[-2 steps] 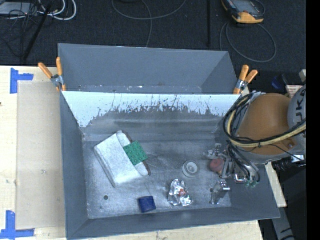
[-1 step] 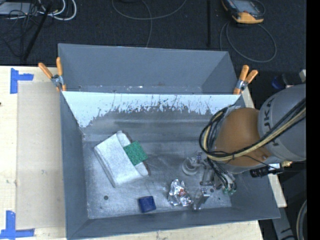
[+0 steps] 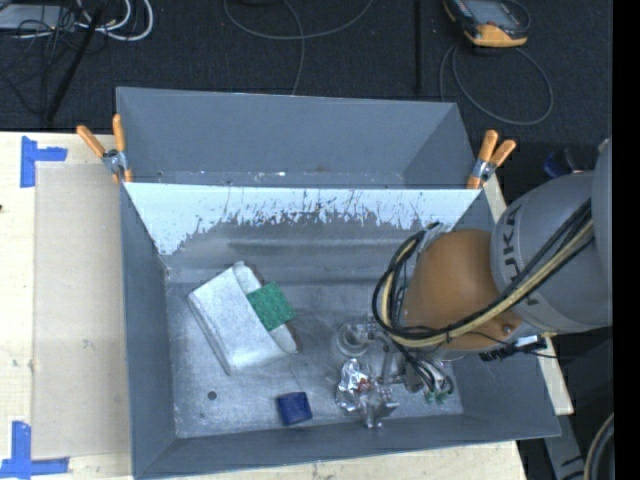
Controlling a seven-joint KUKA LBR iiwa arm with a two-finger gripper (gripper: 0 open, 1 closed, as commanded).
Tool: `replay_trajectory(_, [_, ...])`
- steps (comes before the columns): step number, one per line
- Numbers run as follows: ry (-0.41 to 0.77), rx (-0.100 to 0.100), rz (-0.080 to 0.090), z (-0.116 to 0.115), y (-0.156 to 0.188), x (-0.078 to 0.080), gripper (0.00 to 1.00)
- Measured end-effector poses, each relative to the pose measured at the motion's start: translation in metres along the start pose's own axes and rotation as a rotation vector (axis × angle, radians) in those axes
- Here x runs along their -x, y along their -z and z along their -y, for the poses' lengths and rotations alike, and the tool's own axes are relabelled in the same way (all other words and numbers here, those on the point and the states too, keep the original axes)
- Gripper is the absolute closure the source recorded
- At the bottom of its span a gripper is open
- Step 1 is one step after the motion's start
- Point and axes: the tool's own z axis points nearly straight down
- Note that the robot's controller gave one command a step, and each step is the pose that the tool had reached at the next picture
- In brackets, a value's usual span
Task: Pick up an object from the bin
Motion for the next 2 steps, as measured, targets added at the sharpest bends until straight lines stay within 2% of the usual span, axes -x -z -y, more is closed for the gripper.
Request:
replay_trajectory(1, [0.004, 0.003, -0.022, -0.002, -0.003, -0.006, 1.00])
replay_trajectory(2, [0.042, 0.004, -0.026, 0.010, 0.133, 0.012, 1.00])
